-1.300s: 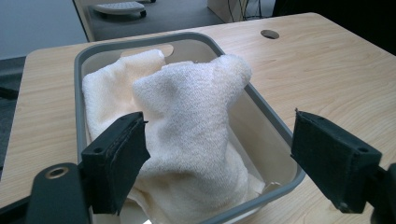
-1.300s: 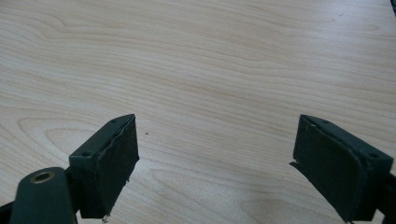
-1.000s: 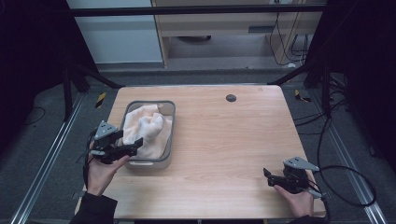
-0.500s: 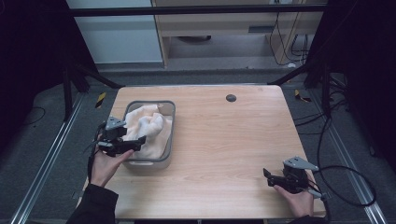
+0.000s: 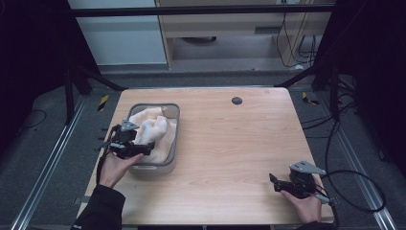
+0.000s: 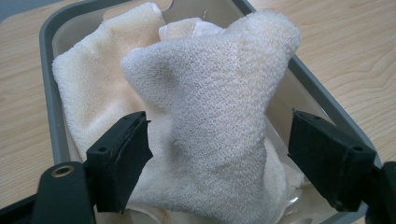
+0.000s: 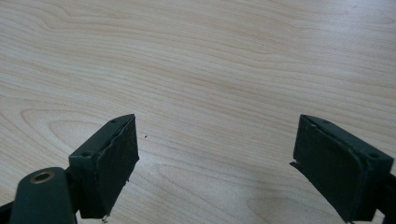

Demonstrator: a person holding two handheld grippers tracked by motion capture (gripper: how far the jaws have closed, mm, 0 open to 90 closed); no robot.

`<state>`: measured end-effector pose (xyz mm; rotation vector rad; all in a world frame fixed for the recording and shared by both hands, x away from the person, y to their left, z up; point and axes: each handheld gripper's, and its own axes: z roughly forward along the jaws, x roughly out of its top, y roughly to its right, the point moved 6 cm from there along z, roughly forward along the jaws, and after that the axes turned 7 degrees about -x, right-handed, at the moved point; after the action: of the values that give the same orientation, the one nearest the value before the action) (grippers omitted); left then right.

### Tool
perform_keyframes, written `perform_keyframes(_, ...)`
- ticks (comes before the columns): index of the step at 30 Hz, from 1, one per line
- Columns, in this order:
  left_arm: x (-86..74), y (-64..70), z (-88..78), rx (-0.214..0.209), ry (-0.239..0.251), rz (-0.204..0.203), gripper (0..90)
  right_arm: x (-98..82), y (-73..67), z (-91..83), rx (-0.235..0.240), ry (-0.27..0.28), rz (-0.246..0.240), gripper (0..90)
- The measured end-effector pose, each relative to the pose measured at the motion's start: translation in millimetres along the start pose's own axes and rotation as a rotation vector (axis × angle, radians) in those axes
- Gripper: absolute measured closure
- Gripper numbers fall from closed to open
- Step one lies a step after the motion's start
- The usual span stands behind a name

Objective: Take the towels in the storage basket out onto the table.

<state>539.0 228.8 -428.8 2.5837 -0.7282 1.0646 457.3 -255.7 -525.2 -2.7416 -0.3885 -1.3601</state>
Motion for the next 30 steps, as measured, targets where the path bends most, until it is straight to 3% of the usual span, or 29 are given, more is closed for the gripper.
perform_keyframes(11, -2.2, -5.8, 13.8, 0.009, -0.057, 0.001, 20.8, -0.9, -1.0, 1.1, 0.004, -0.010, -0.003, 13.7)
perform_keyframes(17, -3.0, -8.1, 22.2, 0.015, -0.079, -0.001, 25.6, -1.2, -1.0, 1.4, 0.006, -0.013, -0.007, 13.6)
perform_keyframes(30, -6.7, -9.8, 29.5, 0.028, -0.145, -0.020, 49.5, -1.8, -2.3, 1.9, 0.012, -0.024, -0.006, 13.4)
